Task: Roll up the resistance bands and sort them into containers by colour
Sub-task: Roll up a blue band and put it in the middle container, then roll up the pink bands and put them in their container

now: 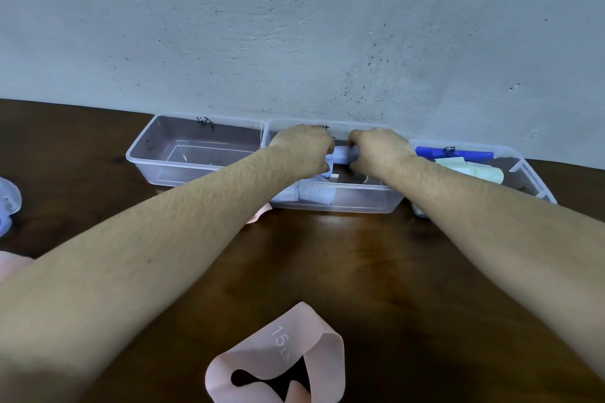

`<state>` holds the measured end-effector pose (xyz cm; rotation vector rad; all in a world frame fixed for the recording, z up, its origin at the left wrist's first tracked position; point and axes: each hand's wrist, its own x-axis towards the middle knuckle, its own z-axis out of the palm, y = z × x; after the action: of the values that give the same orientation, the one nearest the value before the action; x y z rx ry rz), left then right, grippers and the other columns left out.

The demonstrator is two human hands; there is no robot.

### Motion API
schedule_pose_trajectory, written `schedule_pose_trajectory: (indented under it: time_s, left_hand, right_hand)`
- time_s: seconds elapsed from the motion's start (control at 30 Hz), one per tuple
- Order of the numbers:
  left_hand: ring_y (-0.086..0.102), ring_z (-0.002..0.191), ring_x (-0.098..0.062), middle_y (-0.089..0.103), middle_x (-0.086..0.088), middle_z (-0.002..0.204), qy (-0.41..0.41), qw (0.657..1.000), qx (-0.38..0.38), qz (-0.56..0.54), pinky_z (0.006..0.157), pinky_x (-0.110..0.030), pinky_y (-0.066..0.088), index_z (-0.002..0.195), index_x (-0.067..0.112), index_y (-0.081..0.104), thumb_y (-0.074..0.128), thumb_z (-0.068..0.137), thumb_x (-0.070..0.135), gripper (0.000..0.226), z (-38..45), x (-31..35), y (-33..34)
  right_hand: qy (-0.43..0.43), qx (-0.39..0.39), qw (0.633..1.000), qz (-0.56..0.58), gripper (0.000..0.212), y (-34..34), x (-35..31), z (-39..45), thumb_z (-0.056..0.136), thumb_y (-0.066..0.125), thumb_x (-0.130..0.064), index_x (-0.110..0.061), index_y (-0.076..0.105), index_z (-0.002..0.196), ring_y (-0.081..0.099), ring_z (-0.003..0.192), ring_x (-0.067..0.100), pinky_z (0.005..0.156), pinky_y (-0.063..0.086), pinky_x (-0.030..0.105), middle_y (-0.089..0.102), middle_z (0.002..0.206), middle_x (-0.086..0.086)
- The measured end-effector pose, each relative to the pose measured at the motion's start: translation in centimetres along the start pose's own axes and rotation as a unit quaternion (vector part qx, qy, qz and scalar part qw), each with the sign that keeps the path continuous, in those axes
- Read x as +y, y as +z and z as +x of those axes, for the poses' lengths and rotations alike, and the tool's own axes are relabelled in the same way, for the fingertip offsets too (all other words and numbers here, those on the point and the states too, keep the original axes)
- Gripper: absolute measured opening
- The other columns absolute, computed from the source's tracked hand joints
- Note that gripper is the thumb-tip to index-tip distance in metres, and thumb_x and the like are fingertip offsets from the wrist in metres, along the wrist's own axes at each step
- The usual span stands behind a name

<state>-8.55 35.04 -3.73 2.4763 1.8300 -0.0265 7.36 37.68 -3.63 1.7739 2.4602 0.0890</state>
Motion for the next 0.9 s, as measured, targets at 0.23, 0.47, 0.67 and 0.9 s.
schedule_pose_trajectory:
  time_s: [0.23, 0.47, 0.67, 0.9]
  left_hand:
    - [0.055, 0.117, -0.021, 0.057, 0.004, 0.131, -0.002, 1.000, 0.025, 0.006, 0.080, -0.031, 0.043, 0.129, 0.026, 0.061, 0.056, 0.096, 0.030, 0.034, -0.6, -0.1, -0.5]
    - [0.053, 0.119, -0.018, 0.057, 0.007, 0.132, -0.020, 0.998, 0.050, -0.041, 0.095, -0.034, 0.046, 0.126, 0.029, 0.062, 0.049, 0.097, 0.040, 0.034, -2.2, 0.2, -1.0]
    - [0.055, 0.112, -0.020, 0.061, 0.005, 0.122, -0.059, 0.991, 0.100, -0.062, 0.088, -0.034, 0.046, 0.116, 0.031, 0.068, 0.046, 0.096, 0.034, 0.029, -6.6, 2.4, -2.3]
    - [0.055, 0.088, -0.014, 0.065, 0.008, 0.110, -0.126, 0.977, 0.143, -0.096, 0.074, -0.029, 0.046, 0.111, 0.030, 0.070, 0.051, 0.094, 0.030, 0.026, -14.2, 7.1, -2.1]
  right_hand:
    - [0.000, -0.009, 1.000, 0.024, 0.036, -0.8, -0.3, -0.4, 0.089, 0.059, -0.020, -0.021, 0.057, 0.125, 0.051, 0.086, 0.022, 0.064, 0.039, 0.031, 0.052, 0.092, 0.001]
    - [-0.008, 0.040, 0.998, 0.051, 0.029, -2.2, -0.2, -2.1, 0.092, 0.061, -0.033, -0.022, 0.062, 0.119, 0.057, 0.094, 0.025, 0.066, 0.039, 0.030, 0.062, 0.104, 0.004]
    - [-0.059, 0.101, 0.987, 0.111, 0.021, -3.3, -1.0, -6.3, 0.094, 0.055, -0.034, -0.023, 0.067, 0.108, 0.055, 0.085, 0.023, 0.067, 0.041, 0.030, 0.066, 0.100, 0.006]
    - [-0.153, 0.119, 0.964, 0.183, 0.025, -2.7, -1.9, -12.6, 0.097, 0.051, -0.039, -0.025, 0.069, 0.105, 0.060, 0.089, 0.023, 0.067, 0.040, 0.029, 0.058, 0.086, -0.004]
